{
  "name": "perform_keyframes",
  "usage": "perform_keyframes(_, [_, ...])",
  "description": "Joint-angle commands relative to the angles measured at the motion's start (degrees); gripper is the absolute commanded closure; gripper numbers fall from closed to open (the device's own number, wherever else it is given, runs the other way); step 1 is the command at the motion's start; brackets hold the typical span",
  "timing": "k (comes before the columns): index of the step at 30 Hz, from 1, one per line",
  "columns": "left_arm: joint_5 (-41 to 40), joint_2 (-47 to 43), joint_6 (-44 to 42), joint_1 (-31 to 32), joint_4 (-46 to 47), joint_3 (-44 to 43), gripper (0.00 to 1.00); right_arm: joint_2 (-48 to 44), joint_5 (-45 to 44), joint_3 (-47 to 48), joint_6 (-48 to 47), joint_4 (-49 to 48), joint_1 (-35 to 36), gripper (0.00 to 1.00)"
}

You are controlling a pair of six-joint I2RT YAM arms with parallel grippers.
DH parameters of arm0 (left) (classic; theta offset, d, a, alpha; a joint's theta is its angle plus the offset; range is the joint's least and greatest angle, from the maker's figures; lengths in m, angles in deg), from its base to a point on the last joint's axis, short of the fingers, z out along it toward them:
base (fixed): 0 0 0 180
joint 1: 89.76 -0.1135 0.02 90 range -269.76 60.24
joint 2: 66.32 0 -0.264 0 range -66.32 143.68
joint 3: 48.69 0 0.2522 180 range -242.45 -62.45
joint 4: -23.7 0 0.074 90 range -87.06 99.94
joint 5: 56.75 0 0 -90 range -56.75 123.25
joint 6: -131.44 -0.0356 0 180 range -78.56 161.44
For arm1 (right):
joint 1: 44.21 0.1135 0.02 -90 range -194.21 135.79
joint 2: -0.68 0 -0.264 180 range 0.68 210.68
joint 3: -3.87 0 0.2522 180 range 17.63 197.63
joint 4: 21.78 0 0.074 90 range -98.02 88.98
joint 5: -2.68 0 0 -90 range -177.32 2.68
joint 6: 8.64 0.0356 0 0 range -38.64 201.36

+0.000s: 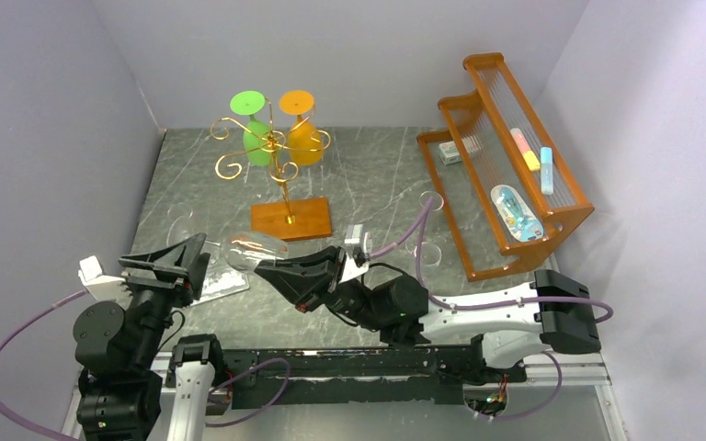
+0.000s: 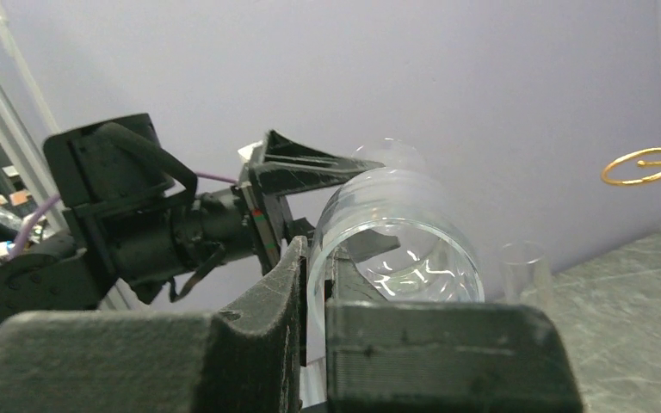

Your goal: Place the wine glass upside down on the wine glass rack

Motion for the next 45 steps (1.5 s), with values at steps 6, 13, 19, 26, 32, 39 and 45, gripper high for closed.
perform_keyframes(6, [-6.47, -0.62, 3.84, -1.09, 2.94, -1.81, 0.62, 2.63, 1.36, 1.71, 1.48, -7.09, 1.35, 1.0])
perform_keyframes(13, [-6.57, -1.02, 4.73, -1.22, 4.29, 0.95, 0.83, 2.74, 2.24, 1.08, 2.09, -7.35, 1.66, 1.0])
perform_keyframes(19, [-8.91, -1.6, -0.32, -1.27, 8.02, 2.22, 0.95, 1.62, 3.12, 0.05, 4.06, -4.06, 1.67, 1.0])
perform_keyframes(26, [-5.43, -2.78, -9.69, -1.22, 16.0, 7.49, 0.95, -0.13, 0.56, -4.2, 8.27, -3.85, 1.65, 0.76])
perform_keyframes(32, [-3.94, -5.32, -19.64, -1.22, 23.53, 11.39, 0.95, -4.79, -1.99, -8.21, 11.98, 0.78, 1.61, 0.29])
perform_keyframes(39, [2.65, -5.7, -37.07, -1.26, 28.92, 11.22, 0.95, -17.73, -4.17, -14.15, 12.35, 15.52, 1.21, 0.18])
perform_keyframes(45, [23.19, -4.69, -49.33, 0.11, 40.4, 13.63, 0.95, -19.53, -0.02, -0.94, 3.95, 42.07, 0.52, 0.2])
